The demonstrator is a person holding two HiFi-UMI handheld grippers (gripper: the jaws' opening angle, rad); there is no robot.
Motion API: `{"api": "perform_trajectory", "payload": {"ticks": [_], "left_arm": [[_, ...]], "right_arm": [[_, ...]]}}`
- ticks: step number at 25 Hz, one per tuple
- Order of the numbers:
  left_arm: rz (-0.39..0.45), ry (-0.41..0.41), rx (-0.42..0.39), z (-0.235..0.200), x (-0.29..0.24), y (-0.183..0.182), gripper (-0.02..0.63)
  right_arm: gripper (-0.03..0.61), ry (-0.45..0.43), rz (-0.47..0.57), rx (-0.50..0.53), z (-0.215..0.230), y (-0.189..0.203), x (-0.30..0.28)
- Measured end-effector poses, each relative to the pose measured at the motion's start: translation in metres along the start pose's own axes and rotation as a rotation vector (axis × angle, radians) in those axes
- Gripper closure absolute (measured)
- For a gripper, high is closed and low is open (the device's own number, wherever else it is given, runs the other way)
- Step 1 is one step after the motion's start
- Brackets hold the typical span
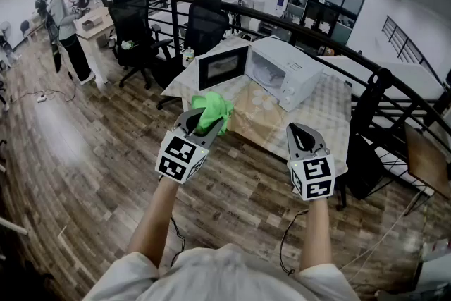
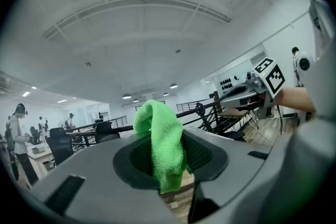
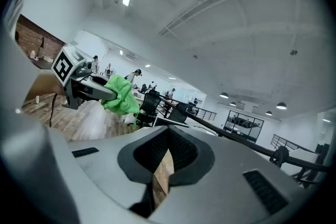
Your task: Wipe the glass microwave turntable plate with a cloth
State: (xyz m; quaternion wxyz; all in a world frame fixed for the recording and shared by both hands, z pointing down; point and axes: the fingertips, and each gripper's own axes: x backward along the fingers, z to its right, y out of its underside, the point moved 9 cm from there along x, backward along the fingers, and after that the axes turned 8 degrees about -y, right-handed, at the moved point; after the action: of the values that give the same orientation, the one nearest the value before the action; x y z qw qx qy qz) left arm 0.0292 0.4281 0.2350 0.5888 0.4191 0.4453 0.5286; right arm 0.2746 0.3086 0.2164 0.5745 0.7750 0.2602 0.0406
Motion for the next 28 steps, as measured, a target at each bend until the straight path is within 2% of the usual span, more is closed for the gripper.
{"api": "perform_trajectory", "payload": {"ticks": [11,17,23,28], "left_arm": [[-0.011,0.043,-0.012,-0.025,0.015,0.017,0.48],[-0.036,0.08,-0.012,-0.04,0.01,0.036,0.48],[-0.065,0.073,-0.003,-0.059,-0.032,0.057,0.479],[-0.082,0.068,-0.009,-0.061,-0.105,0.06,0.479]], "right_arm": [[0.565,0.053,0.046,-0.073,-0.021,-0.008,-0.009],[0.563,0.039,0.036,-0.147,-0.033,0.001,-0.024],[0.565,0.013,0.03,-0.138,-0.011,0.013,-0.065],[0.565,-0.002,0.027,-0.113,0.046,0.035,-0.113]]}}
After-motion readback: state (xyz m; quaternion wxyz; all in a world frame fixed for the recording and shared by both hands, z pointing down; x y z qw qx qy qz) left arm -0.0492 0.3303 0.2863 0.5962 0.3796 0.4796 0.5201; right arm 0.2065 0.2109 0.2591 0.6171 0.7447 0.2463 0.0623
